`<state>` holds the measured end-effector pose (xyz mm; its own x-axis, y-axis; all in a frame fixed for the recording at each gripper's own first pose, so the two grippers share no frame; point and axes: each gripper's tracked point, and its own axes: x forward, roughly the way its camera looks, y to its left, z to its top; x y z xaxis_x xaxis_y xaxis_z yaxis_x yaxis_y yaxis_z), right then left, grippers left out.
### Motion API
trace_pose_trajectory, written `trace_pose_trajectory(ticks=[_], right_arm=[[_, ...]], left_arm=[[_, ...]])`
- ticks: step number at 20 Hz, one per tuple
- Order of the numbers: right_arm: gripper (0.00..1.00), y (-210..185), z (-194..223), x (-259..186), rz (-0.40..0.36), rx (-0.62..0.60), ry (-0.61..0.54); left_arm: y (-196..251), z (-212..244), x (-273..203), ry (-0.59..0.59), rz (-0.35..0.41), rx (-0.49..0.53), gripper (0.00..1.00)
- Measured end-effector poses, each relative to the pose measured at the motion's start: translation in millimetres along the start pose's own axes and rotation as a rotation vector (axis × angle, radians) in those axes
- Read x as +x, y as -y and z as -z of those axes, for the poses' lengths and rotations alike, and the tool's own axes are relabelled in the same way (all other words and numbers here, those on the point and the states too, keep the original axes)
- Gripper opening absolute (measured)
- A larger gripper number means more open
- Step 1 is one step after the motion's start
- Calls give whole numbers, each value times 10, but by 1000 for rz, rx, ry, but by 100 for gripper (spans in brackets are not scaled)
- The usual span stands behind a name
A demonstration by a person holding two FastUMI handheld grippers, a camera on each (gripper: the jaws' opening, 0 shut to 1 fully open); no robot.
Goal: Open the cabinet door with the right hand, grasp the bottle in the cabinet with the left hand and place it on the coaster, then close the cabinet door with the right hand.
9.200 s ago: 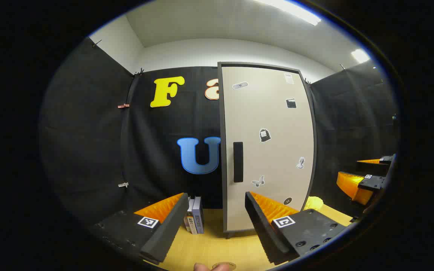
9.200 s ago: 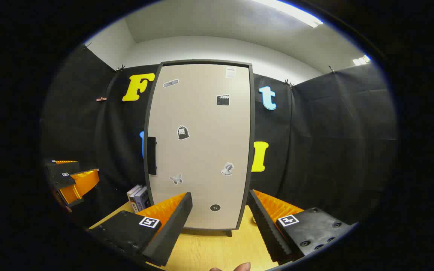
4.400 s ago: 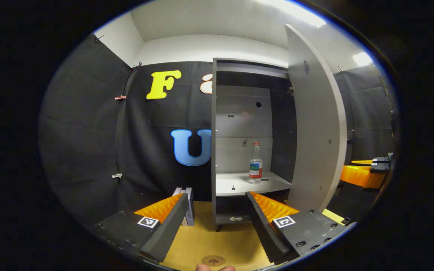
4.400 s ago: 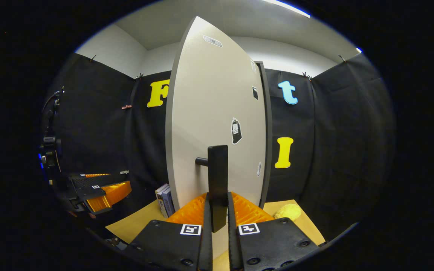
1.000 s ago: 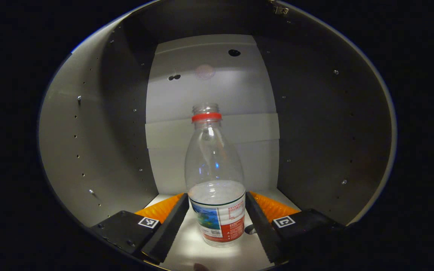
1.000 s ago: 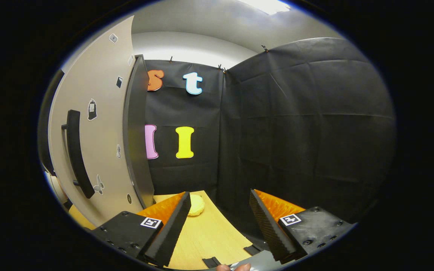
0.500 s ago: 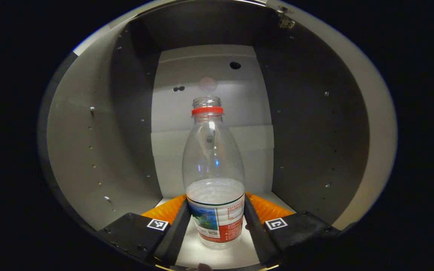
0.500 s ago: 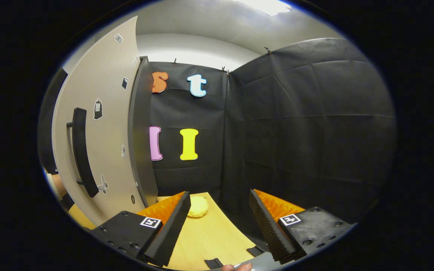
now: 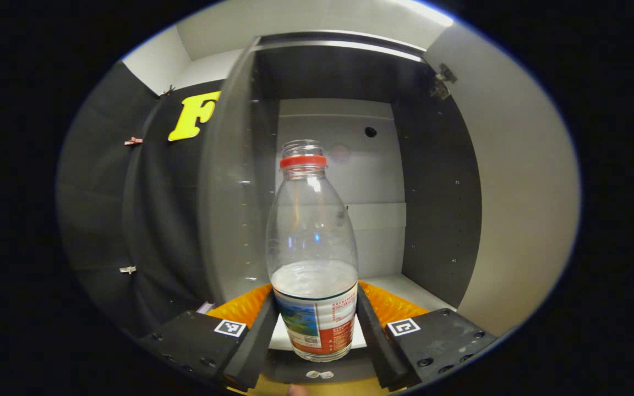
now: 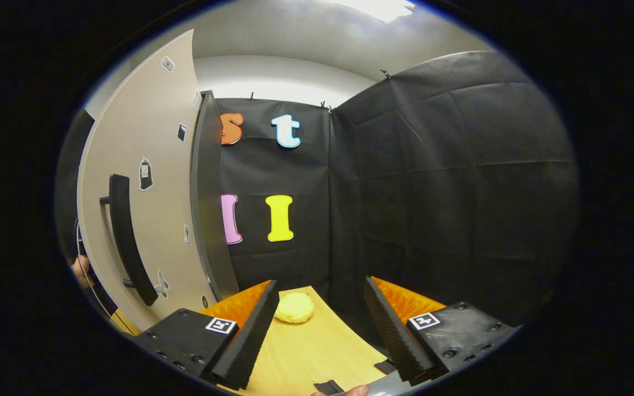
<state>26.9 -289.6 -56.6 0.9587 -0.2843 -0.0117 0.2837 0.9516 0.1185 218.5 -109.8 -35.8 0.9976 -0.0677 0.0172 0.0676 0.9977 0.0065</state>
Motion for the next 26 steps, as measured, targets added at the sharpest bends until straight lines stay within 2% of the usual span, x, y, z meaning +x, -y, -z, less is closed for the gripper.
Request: trace_pose_trajectory(ticks=[5,8,13,20,23,26], right_arm=[[98,-206,-93,-39,-11,-7,15],[98,-315,-147,-56,-14,-25,27],[98,-464,-251,-99,-12,-68,53],[98,-658,-348,-177,-5,-109,67],[98,-733,-417,-210,4,-137,78],[98,-789,-482,-241,19,-145,86]], left_arm=[[-415,337,-625,9,6,60,77],[-449,644,-1004,14,44,54,78],[-495,1172,-1472,38,50,-2,78],[-550,2111,-1903,-7,77,32,77],[-601,2485,-1987,-46,78,10,79],[-547,2721,-2032,-46,123,-14,79]])
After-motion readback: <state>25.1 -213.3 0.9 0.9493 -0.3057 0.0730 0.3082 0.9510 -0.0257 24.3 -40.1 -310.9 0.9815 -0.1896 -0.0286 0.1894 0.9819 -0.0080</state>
